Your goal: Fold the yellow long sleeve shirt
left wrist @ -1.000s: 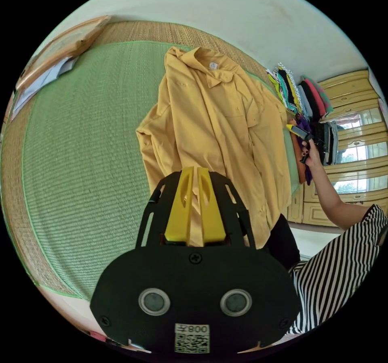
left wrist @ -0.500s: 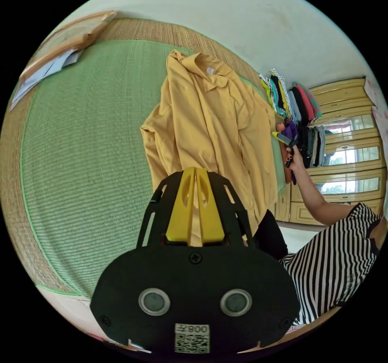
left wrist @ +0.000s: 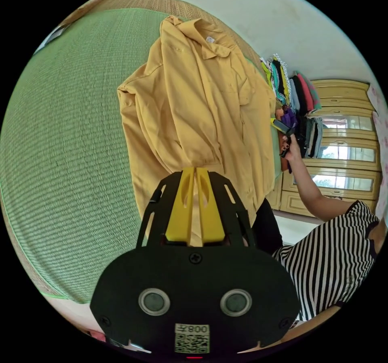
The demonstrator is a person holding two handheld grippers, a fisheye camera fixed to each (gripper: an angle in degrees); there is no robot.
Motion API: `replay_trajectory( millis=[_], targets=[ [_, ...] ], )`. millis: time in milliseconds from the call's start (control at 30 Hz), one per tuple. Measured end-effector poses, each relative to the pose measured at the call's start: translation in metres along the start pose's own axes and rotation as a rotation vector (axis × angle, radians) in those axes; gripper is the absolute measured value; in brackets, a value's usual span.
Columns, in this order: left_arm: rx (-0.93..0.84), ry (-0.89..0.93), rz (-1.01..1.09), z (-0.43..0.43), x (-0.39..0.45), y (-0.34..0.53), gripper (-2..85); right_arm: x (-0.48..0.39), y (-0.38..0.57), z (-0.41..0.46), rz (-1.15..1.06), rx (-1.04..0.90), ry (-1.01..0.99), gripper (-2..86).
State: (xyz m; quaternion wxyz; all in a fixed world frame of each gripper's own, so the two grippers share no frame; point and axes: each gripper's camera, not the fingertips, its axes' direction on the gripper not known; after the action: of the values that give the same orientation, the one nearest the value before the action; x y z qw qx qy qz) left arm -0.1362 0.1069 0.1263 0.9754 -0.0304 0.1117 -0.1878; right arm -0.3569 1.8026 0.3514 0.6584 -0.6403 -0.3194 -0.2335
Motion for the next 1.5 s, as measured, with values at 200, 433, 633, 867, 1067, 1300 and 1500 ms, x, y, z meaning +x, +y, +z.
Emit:
replay_trajectory(
  millis=[200,433,633,867,1067,1300,1500],
  targets=[
    [0.152,-0.011,0.0,-0.076,0.011,0.013,0.8,-0.026,0.014,0.012,-0.005,0.001,0.01,3.1],
    [0.436,-0.486,-0.232,-0.228,-0.019,0.029,1.7,-0.055,0.016,-0.002,-0.013,0.071,0.044,2.9],
    [0.474,-0.314,-0.2,-0.211,-0.012,0.007,2.0,-0.078,-0.004,-0.003,0.019,0.127,0.139,2.0],
    [0.234,-0.219,-0.085,-0.118,0.022,-0.066,0.6,-0.078,-0.018,0.033,0.099,0.026,0.37,0.2],
    [0.178,-0.303,-0.082,-0.118,0.035,-0.093,0.2,-0.075,-0.078,0.032,0.002,-0.074,0.816,0.0],
    [0.215,-0.277,-0.099,-0.138,0.045,-0.1,0.2,-0.079,-0.082,-0.016,0.042,0.051,0.531,0.0],
    [0.238,-0.252,-0.136,-0.155,0.049,-0.103,0.1,-0.078,-0.066,0.037,0.028,-0.07,0.468,0.1]
  ],
)
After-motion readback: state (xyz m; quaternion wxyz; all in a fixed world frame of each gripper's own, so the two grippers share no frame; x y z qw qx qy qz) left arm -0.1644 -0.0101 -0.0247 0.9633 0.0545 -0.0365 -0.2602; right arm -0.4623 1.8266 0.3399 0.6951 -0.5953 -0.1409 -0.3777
